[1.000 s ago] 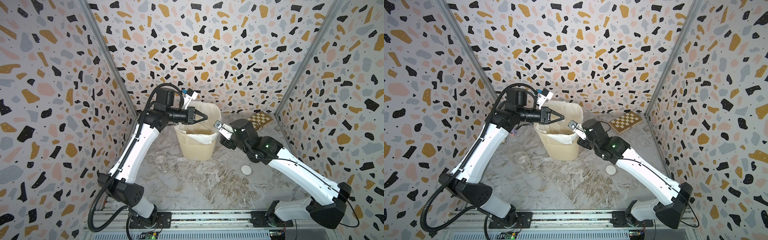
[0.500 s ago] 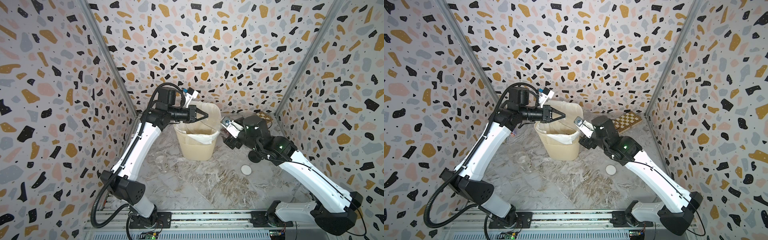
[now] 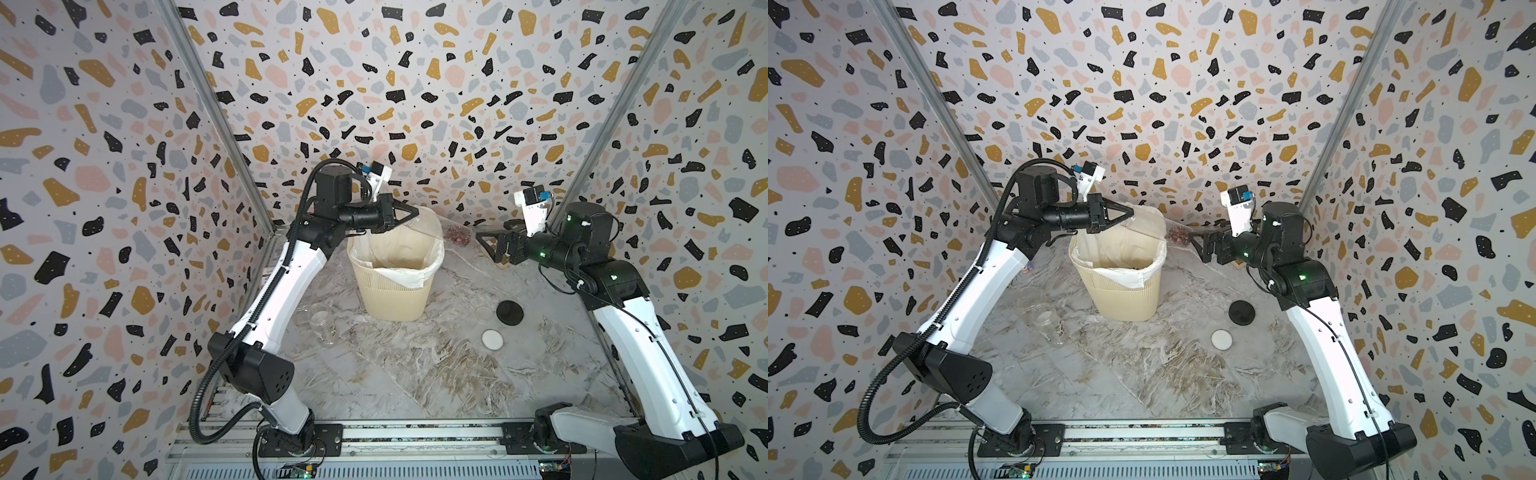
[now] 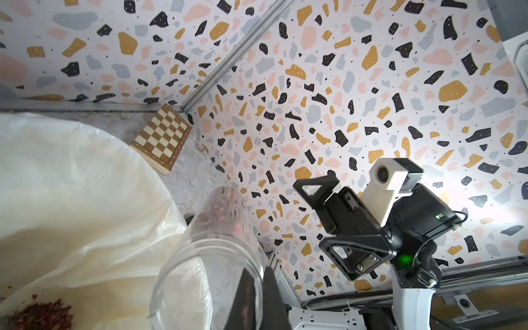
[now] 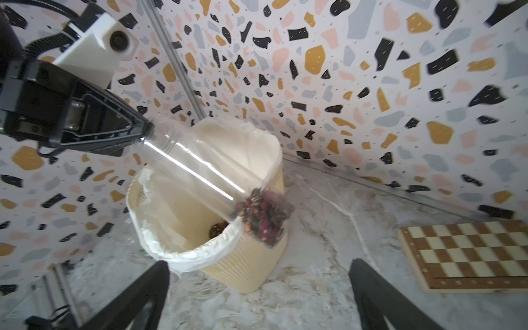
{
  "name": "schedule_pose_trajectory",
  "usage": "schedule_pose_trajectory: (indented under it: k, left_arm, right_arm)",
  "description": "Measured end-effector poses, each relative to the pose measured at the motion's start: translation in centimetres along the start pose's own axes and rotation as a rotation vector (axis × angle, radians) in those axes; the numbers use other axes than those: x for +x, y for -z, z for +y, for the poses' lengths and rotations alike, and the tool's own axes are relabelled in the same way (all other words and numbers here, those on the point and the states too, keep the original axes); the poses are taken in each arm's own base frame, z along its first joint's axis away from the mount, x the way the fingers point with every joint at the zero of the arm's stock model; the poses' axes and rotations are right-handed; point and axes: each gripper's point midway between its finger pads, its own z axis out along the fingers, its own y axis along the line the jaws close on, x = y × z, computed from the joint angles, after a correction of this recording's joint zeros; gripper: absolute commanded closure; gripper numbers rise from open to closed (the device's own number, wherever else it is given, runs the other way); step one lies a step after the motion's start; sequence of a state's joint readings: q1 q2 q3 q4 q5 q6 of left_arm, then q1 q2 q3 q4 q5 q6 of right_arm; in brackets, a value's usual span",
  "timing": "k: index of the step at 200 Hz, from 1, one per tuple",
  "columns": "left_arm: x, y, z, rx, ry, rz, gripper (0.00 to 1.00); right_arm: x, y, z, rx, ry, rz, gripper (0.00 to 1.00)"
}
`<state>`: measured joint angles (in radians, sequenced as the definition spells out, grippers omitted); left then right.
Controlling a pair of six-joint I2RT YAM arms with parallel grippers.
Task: Empty the moldy dried flower tea in the jars
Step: Pour the moldy dried flower tea into the trash bin.
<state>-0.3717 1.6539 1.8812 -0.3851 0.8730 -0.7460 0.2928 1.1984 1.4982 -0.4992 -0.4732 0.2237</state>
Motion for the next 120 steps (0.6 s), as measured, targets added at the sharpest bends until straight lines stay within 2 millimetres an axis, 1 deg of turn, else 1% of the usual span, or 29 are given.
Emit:
schedule_pose_trajectory:
  k: [17, 30, 53, 75, 97, 120]
  left_arm:
    - [-1.0, -0.1, -0.5, 0.025, -0.011, -0.039, 1.0]
    - [-1.7, -0.3, -0.6, 0.039, -0.006, -0.071, 1.0]
    - [-2.6, -0.6, -0.3, 0.063, 0.018, -0.121, 1.0]
    - [-3.3, -0.8, 0.1, 0.072, 0.035, -0.167, 1.0]
    - [-3.9, -1.2, 0.4, 0.087, 0.039, -0.22, 1.0]
    - [-4.0, -1.7, 0.6, 0.105, 0.055, -0.256, 1.0]
  right_arm:
    - [1.0, -0.7, 0.7, -0.071, -0.103, 0.002, 0.0]
    - [1.2, -1.1, 1.0, -0.109, -0.175, -0.001, 0.0]
    - [0.6, -1.4, 1.4, -0.157, -0.27, -0.042, 0.01]
    - [0.1, -1.2, 1.6, -0.187, -0.351, -0.102, 0.0]
    - [-0.1, -1.0, 1.5, -0.209, -0.435, -0.157, 0.01]
    - [-1.0, -1.1, 1.1, -0.227, -0.533, -0.219, 0.01]
